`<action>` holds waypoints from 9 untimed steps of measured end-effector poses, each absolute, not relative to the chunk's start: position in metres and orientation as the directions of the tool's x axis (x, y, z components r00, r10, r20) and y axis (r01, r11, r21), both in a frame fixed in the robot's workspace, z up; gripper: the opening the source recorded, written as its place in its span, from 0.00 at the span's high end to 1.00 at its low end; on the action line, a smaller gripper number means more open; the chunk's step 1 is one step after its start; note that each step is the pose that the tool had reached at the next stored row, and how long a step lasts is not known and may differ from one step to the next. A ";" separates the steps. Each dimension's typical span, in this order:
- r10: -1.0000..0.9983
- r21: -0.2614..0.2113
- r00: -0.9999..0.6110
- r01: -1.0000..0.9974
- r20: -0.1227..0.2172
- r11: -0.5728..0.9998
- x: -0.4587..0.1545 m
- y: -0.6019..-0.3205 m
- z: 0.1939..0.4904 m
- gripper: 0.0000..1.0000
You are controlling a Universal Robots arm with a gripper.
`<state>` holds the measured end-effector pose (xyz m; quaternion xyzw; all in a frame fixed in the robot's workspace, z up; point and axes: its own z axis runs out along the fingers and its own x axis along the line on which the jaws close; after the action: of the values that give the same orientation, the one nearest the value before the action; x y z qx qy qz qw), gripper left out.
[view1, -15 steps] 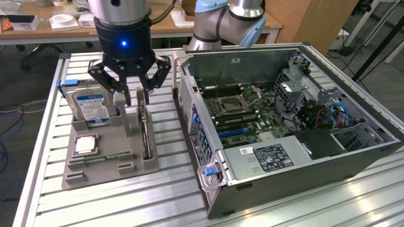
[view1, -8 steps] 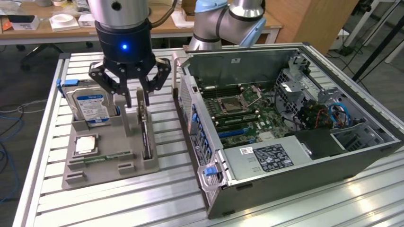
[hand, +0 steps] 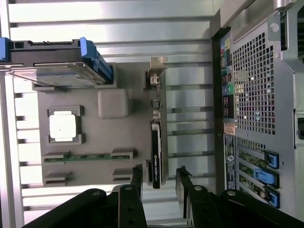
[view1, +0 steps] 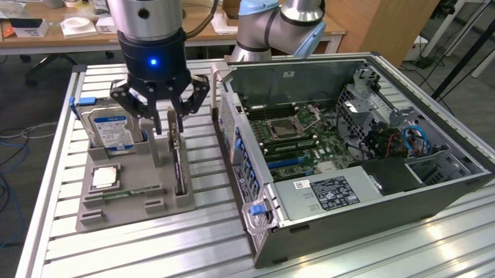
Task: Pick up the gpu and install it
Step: 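Pick up the gpu and move the gpu toward the slot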
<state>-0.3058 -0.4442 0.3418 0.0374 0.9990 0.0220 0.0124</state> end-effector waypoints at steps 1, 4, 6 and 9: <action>0.075 0.045 -0.997 0.074 -0.023 0.996 -0.306 -0.444 0.341 0.58; 0.075 0.045 -0.997 0.074 -0.023 0.996 -0.306 -0.444 0.339 0.58; 0.075 0.045 -0.997 0.074 -0.023 0.996 -0.306 -0.445 0.338 0.58; 0.075 0.045 -0.997 0.074 -0.023 0.996 -0.306 -0.445 0.335 0.58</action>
<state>-0.3058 -0.4447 0.3354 0.0374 0.9990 0.0220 0.0123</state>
